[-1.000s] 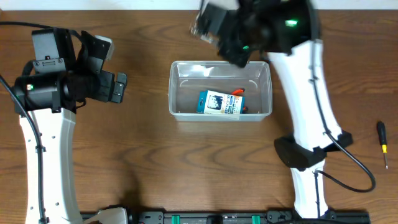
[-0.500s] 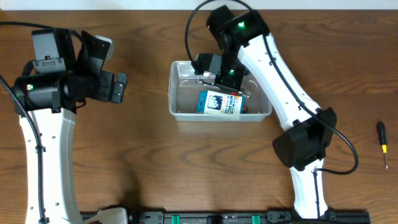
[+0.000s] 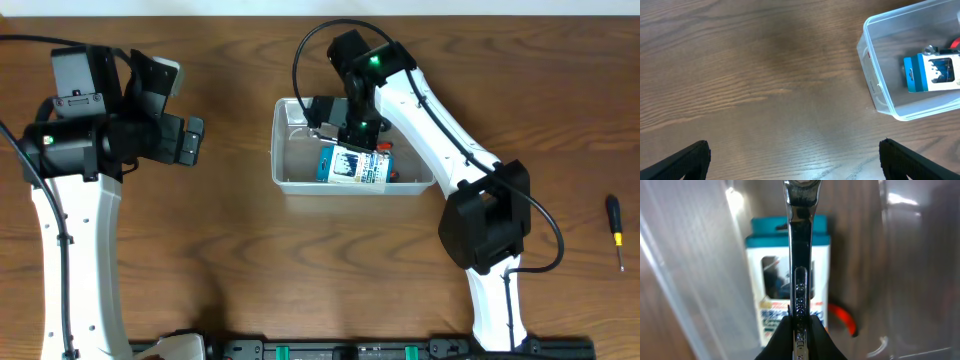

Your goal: Pack container

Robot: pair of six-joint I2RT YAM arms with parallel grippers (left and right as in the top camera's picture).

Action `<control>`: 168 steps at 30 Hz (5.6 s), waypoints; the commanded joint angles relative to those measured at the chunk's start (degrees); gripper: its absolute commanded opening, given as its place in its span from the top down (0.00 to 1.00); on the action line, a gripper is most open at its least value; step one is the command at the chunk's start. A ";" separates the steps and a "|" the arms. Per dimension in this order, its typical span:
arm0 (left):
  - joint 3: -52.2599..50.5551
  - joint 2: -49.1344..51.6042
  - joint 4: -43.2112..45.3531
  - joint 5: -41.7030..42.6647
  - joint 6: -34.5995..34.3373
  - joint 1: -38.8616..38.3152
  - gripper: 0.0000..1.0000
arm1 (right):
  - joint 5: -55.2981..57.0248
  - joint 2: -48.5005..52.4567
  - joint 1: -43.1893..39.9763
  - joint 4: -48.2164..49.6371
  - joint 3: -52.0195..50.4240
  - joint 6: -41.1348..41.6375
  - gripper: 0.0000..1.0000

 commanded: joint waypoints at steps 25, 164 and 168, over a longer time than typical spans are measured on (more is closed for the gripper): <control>0.04 0.22 0.09 0.74 -0.09 0.35 0.02 | 3.61 0.59 -1.01 3.67 -5.68 2.75 0.01; 0.04 0.22 0.09 0.72 -0.09 0.35 0.02 | 9.01 -4.33 -77.99 19.10 -29.55 -1.03 0.01; 0.04 0.22 0.09 0.72 -0.09 0.35 0.02 | 8.98 -4.31 -77.99 19.12 -29.55 -1.03 0.01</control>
